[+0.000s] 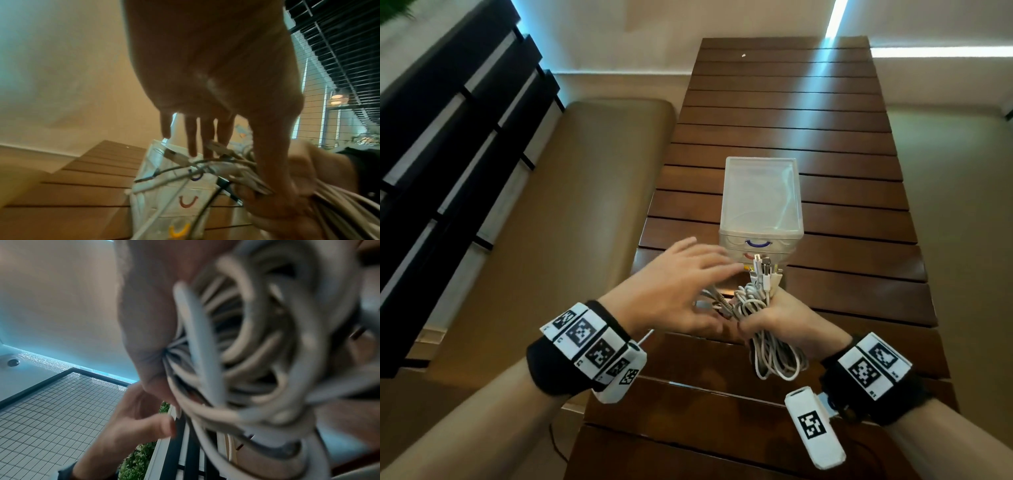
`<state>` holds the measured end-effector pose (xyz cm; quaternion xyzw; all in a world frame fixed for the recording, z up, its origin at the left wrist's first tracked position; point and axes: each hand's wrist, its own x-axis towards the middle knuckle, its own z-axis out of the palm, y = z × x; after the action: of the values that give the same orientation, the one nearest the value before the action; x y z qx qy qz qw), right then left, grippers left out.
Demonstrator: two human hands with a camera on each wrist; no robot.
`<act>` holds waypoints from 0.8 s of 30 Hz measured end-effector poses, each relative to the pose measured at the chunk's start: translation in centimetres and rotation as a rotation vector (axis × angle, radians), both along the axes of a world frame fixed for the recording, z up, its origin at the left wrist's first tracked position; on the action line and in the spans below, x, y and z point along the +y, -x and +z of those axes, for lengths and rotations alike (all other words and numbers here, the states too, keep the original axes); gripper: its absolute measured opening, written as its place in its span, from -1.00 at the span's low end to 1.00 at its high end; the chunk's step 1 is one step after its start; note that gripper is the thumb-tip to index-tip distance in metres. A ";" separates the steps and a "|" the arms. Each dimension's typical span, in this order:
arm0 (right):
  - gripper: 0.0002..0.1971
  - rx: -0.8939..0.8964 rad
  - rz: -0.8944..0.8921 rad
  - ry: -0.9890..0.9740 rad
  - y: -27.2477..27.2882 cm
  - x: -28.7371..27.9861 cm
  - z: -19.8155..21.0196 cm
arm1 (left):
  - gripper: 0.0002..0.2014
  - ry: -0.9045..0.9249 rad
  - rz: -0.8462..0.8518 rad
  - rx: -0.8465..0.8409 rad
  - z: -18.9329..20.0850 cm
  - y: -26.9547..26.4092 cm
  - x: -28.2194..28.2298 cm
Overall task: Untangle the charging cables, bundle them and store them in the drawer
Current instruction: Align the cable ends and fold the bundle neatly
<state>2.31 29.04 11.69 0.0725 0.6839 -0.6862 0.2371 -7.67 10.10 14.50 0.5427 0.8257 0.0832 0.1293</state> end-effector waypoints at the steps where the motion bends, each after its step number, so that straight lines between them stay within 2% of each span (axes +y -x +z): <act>1: -0.70 0.005 0.019 0.002 -0.1 0.0 0.3 | -0.13 0.135 -0.020 0.022 -0.2 -0.3 0.6; 2: -0.63 0.010 0.036 0.006 -0.1 0.2 0.5 | -0.19 0.225 -0.016 0.034 -0.7 -0.5 1.1; 4: -0.62 0.012 0.050 0.028 -0.3 0.7 0.8 | -0.52 0.238 0.040 0.001 -1.2 -0.8 1.5; 5: -0.72 0.011 0.039 0.048 -0.4 1.0 0.9 | -0.64 0.194 0.097 -0.106 -1.5 -0.7 1.4; 6: -0.82 0.010 0.014 0.071 -0.4 1.2 1.0 | -0.69 0.128 0.168 -0.278 -1.9 -0.6 1.2; 7: -0.83 0.010 -0.021 0.103 -0.4 1.3 1.0 | -0.71 0.032 0.244 -0.478 -2.2 -0.7 1.0; 9: -0.75 -0.013 -0.112 0.189 -0.2 1.4 0.6 | -0.74 -0.195 0.389 -0.777 -2.8 -1.4 0.8; 10: -0.71 -0.024 -0.168 0.241 -0.1 1.3 0.4 | -0.75 -0.306 0.459 -0.849 -2.9 -2.0 1.0; 14: -0.69 -0.116 -0.401 0.416 0.0 0.0 -1.2 | -0.50 -0.707 0.864 -0.956 -3.6 -4.3 3.5; 15: -0.70 -0.147 -0.426 0.432 0.0 -0.5 -1.6 | -0.51 -0.790 0.986 -0.997 -3.6 -4.5 4.3; 17: -0.72 -0.193 -0.430 0.475 -0.2 -1.3 -2.1 | -0.67 -0.919 1.163 -1.085 -3.5 -4.5 5.5; 22: -0.75 -0.253 -0.390 0.536 -0.8 -0.9 -2.3 | -0.81 -1.019 1.292 -1.226 -3.7 -5.4 6.7; 24: -0.83 -0.251 -0.361 0.524 -0.9 -0.4 -1.9 | -0.80 -1.056 1.371 -1.308 -3.8 -5.6 6.9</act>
<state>3.23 28.67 9.76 0.2129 0.4260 -0.8551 0.2049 -2.03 17.01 10.68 -0.1967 0.5843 0.7559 0.2203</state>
